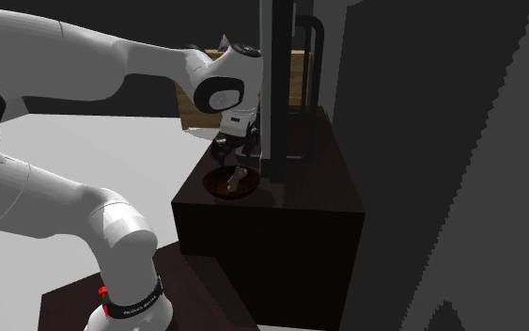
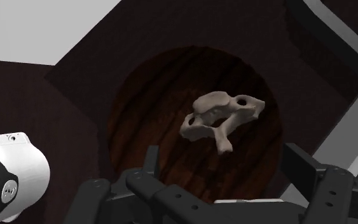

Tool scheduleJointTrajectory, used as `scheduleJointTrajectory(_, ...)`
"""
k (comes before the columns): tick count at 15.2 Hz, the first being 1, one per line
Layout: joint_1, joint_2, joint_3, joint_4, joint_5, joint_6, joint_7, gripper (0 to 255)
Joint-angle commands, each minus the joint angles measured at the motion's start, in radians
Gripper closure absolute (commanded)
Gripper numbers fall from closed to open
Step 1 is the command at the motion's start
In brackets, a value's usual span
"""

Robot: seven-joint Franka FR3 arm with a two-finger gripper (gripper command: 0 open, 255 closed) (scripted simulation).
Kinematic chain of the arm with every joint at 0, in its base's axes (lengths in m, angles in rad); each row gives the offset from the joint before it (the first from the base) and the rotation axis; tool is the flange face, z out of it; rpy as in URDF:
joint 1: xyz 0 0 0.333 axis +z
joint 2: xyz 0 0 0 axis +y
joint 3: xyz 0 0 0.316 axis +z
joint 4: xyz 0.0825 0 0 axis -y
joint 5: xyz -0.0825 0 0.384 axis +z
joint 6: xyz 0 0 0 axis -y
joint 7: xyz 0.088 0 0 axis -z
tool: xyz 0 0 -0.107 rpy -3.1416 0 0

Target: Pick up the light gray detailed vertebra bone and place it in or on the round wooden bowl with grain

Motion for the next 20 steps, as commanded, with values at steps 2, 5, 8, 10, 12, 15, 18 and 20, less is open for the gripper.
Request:
scheduleJointTrajectory(2,-0.018,0.011,0.009,-0.053,0.013,0.102,0.002,0)
scheduleJointTrajectory(5,-0.016,0.026,0.021,-0.082,0.028,0.146,-0.005,0)
scheduleJointTrajectory(8,-0.010,0.042,0.029,-0.105,0.041,0.185,-0.011,0)
scheduleJointTrajectory(10,-0.013,0.042,0.031,-0.104,0.043,0.185,-0.013,0)
scheduleJointTrajectory(12,-0.017,0.043,0.035,-0.104,0.046,0.184,-0.015,0)
scheduleJointTrajectory(15,-0.021,0.043,0.038,-0.104,0.048,0.183,-0.017,0)
scheduleJointTrajectory(18,-0.015,0.068,0.043,-0.083,0.053,0.189,-0.013,255)
scheduleJointTrajectory(20,-0.015,0.063,0.045,-0.086,0.053,0.188,-0.010,255)
